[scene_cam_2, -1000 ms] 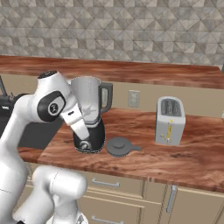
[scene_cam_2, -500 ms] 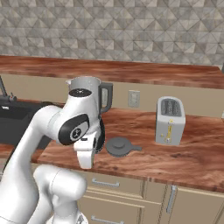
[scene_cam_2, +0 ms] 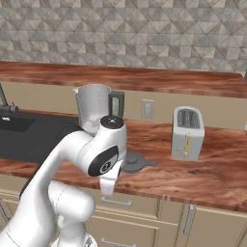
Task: Close the lid blender by securely placing the lid on top.
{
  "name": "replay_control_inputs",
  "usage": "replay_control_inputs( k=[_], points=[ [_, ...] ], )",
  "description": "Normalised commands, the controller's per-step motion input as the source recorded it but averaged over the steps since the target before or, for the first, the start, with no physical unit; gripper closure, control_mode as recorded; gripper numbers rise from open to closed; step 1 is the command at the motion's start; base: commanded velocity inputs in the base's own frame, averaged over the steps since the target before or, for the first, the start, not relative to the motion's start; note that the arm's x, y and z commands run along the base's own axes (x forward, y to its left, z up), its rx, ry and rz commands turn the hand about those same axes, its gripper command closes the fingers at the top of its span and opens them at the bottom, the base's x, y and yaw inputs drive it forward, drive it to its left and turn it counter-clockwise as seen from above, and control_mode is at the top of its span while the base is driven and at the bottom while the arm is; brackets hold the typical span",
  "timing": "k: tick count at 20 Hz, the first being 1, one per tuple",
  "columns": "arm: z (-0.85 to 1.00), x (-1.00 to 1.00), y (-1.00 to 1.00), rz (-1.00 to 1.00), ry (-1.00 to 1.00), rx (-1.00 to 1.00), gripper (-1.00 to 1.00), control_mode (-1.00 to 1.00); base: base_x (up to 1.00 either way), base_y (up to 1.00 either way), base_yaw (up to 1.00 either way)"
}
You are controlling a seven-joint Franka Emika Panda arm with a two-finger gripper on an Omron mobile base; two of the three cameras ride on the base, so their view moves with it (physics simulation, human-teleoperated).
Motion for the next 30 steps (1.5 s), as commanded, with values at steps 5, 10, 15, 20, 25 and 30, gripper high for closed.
replay_control_inputs(
  k=[5, 10, 15, 20, 25, 30],
  points=[
    [0.00, 0.74, -0.33, 0.03, 0.02, 0.09, -1.00, -1.00, 0.00, 0.00, 0.00],
    [0.00, 0.57, -0.30, 0.00, 0.02, 0.03, -1.00, -1.00, 0.00, 0.00, 0.00],
    [-0.13, 0.58, -0.09, -0.04, 0.01, 0.00, -1.00, -1.00, 0.00, 0.00, 0.00],
    [-0.22, 0.49, -0.11, -0.06, 0.01, 0.00, -1.00, -1.00, 0.00, 0.00, 0.00],
    [-0.24, 0.22, -0.19, -0.02, 0.00, 0.00, -1.00, -1.00, 0.00, 0.00, 0.00],
    [-0.27, 0.02, -0.10, 0.00, 0.00, 0.00, -1.00, -1.00, 0.00, 0.00, 0.00]
  ],
)
